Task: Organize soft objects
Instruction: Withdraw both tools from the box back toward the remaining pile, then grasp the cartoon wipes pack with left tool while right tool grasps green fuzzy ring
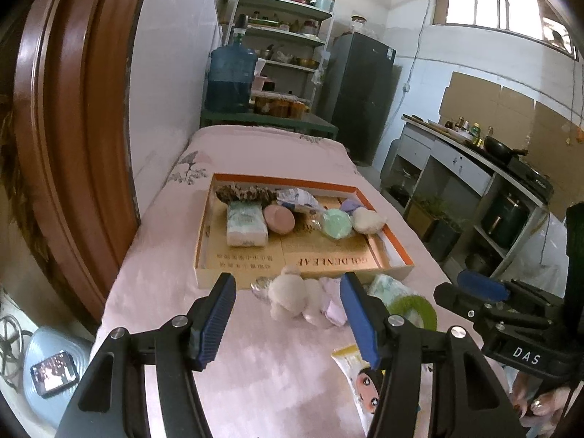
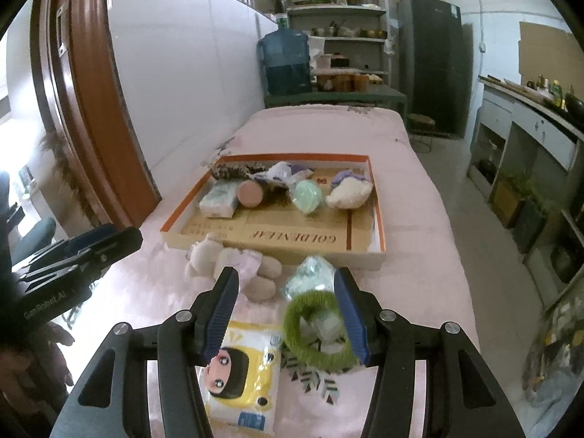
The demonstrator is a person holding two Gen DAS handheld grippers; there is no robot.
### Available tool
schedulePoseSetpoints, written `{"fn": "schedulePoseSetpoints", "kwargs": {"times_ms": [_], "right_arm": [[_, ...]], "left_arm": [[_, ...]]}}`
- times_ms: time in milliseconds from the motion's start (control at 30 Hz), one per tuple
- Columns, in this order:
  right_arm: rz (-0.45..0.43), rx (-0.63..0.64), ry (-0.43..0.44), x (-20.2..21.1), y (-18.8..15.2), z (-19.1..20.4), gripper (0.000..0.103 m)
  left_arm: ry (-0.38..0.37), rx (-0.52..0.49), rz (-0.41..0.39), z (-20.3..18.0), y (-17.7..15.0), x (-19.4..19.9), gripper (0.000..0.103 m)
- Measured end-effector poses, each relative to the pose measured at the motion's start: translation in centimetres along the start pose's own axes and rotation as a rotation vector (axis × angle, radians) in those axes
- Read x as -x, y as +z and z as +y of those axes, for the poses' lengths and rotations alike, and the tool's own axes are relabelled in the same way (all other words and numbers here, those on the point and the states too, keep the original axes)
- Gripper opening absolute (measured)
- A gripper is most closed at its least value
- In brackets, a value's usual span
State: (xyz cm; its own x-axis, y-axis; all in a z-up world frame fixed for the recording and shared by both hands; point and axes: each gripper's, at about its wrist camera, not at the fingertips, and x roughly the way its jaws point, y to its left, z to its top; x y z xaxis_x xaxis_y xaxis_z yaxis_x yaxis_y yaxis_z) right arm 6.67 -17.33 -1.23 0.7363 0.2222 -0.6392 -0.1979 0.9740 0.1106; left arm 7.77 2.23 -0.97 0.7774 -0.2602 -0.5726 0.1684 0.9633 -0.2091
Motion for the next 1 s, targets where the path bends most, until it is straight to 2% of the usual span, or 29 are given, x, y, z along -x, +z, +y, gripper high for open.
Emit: {"fn": "schedulePoseSetpoints", "kwargs": {"times_ms": [400, 1000], "right_arm": [[0.024, -0.015, -0.023, 0.5, -2.9, -0.4, 0.056], [0.077, -0.067, -0.040, -1.6, -5.2, -2.8, 0.056]], "left_arm": [[-0.040, -0.002, 0.036, -1.3, -2.5, -0.2, 0.059], [-0.081, -0.001, 0.104, -3.2, -5.8, -2.0, 0.059]]}}
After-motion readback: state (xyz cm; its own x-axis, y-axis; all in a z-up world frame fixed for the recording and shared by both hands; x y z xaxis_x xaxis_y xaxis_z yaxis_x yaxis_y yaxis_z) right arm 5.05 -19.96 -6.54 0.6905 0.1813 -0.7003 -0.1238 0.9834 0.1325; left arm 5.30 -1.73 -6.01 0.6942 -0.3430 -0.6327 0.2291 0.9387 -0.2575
